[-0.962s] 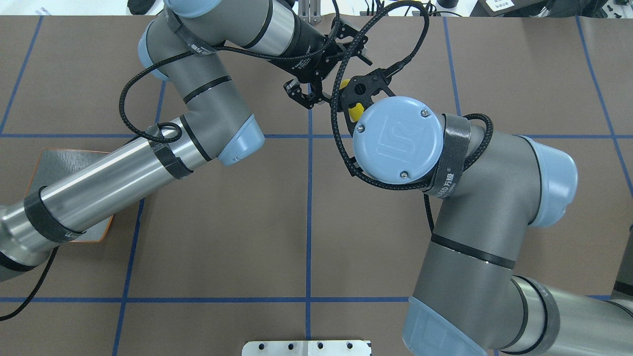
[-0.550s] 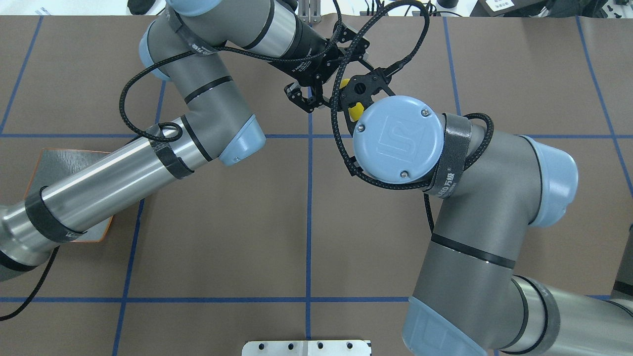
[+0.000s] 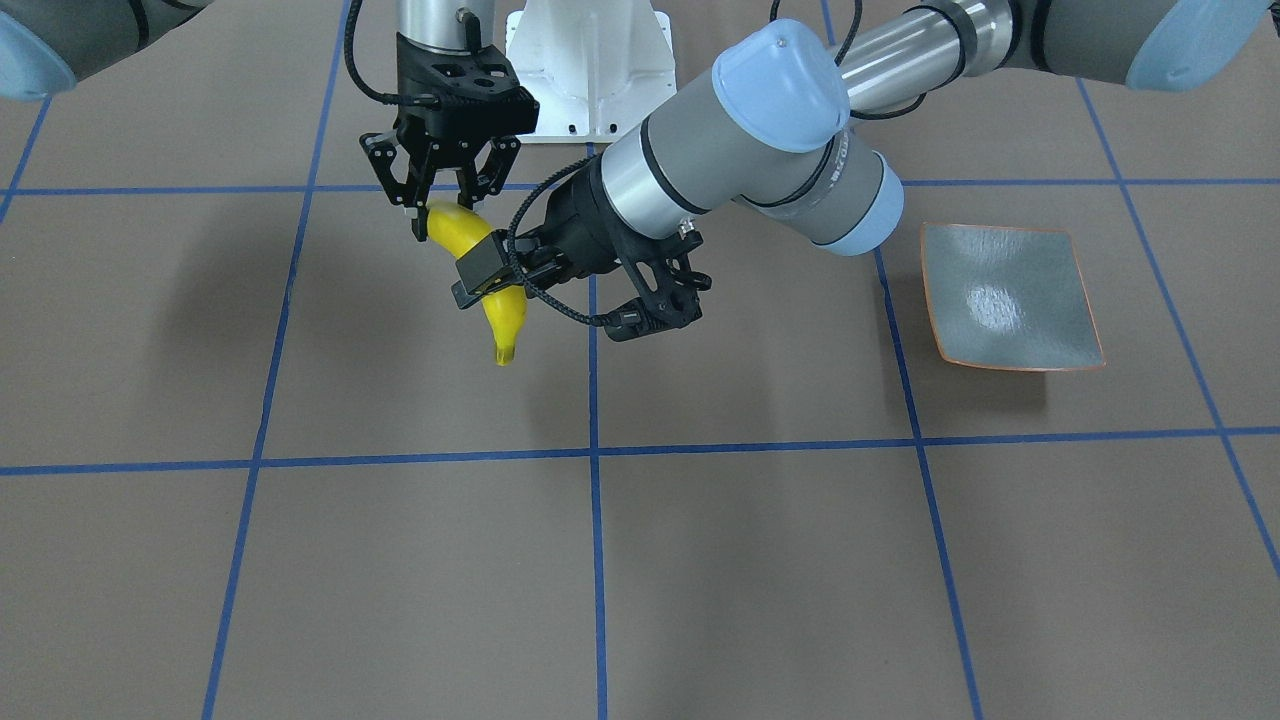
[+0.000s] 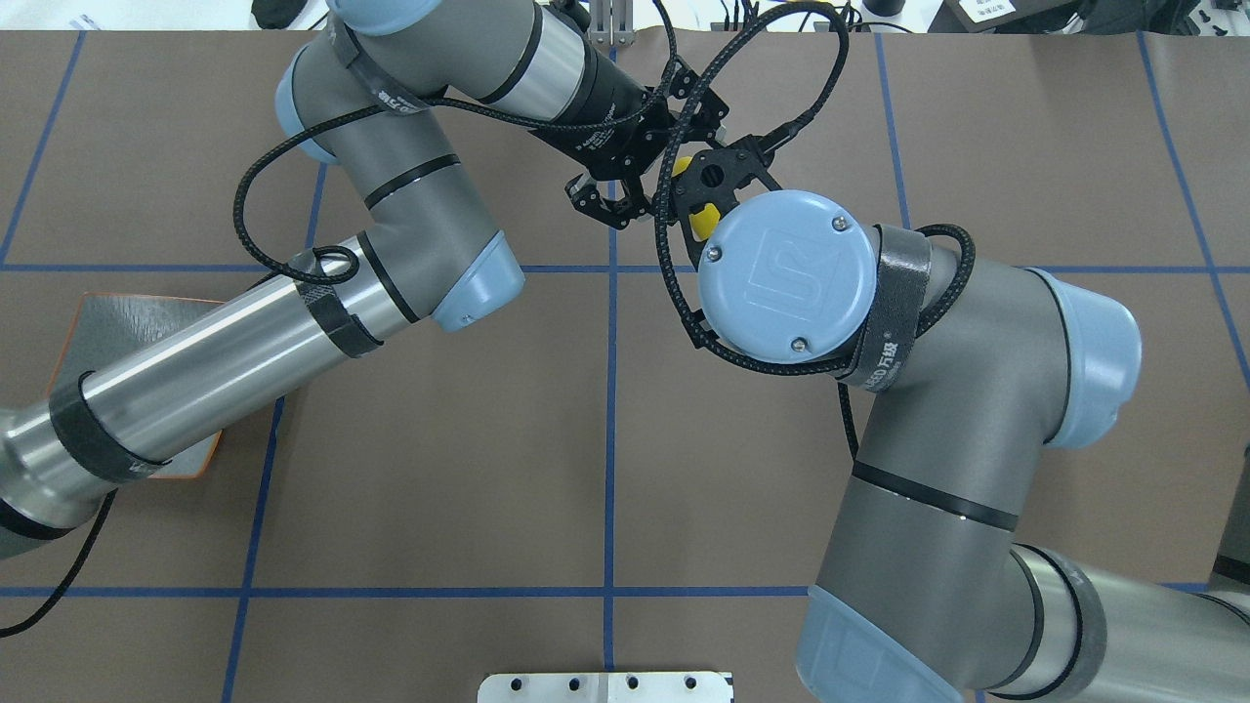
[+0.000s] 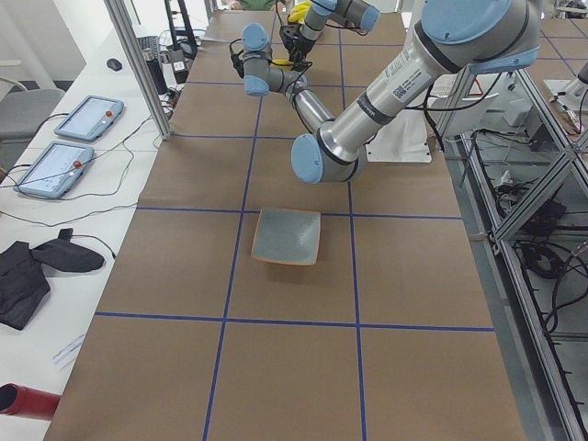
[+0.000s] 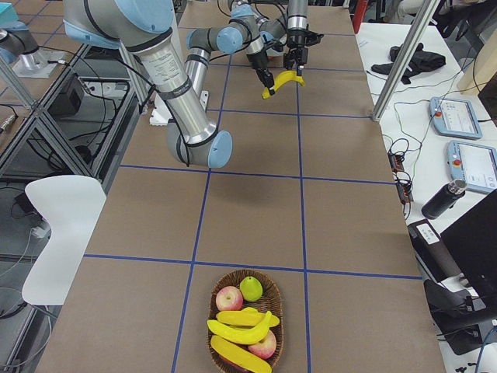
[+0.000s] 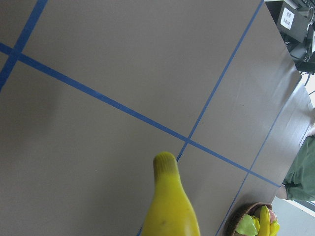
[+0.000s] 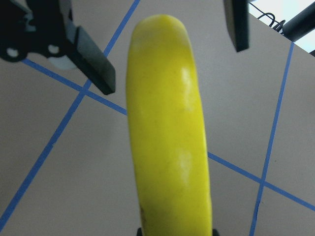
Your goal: Transfer all bananas from basket to plate
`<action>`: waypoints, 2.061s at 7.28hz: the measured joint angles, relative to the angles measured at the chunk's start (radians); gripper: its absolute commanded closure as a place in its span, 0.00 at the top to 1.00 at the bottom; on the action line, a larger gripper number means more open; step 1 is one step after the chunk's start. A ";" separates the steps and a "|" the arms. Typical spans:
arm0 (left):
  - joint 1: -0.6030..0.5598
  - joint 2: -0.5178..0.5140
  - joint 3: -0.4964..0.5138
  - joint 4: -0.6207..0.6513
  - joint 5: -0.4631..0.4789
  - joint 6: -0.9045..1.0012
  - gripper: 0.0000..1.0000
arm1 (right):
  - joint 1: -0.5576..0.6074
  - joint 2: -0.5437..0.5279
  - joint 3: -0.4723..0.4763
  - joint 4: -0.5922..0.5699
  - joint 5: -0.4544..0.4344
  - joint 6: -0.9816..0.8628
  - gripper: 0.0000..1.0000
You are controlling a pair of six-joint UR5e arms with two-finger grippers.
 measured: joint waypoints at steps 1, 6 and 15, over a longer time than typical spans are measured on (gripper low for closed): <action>0.001 0.000 0.000 -0.001 -0.001 -0.001 0.69 | 0.000 0.000 0.000 0.001 0.000 0.000 0.00; 0.013 0.000 -0.002 -0.001 -0.001 -0.001 0.15 | 0.001 0.000 0.001 0.003 0.002 0.000 0.00; 0.015 0.007 -0.012 0.003 0.004 -0.017 0.00 | 0.002 -0.010 0.032 0.010 0.010 0.015 1.00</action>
